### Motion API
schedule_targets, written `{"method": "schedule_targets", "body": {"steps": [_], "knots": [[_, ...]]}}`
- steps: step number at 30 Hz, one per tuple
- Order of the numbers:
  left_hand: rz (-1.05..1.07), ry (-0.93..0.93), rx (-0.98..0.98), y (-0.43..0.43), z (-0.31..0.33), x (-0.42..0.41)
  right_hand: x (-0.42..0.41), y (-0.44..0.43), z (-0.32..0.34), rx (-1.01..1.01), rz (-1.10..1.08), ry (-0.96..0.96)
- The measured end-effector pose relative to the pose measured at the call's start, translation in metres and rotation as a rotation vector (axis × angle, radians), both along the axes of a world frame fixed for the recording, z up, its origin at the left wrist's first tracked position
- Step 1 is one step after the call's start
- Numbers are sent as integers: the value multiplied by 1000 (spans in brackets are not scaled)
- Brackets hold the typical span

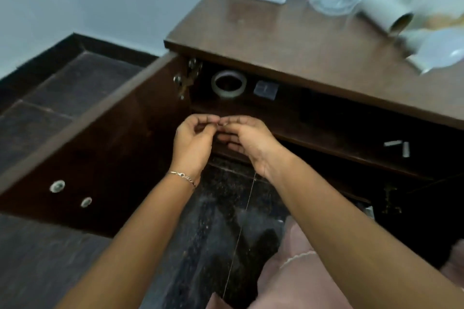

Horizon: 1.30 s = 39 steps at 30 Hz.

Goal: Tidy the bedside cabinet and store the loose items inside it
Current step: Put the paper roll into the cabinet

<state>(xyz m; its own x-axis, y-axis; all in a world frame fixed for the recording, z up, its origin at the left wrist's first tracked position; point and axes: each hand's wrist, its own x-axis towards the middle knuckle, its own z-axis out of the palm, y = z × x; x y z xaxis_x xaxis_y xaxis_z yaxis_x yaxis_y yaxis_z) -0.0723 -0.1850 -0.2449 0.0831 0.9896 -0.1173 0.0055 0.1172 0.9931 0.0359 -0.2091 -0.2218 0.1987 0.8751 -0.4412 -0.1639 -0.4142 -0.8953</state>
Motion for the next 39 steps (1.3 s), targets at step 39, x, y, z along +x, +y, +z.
{"method": "schedule_targets", "body": {"steps": [39], "knots": [[-459,570,590,32,119,239,232,-77,118,-156,-351,-1674]]}}
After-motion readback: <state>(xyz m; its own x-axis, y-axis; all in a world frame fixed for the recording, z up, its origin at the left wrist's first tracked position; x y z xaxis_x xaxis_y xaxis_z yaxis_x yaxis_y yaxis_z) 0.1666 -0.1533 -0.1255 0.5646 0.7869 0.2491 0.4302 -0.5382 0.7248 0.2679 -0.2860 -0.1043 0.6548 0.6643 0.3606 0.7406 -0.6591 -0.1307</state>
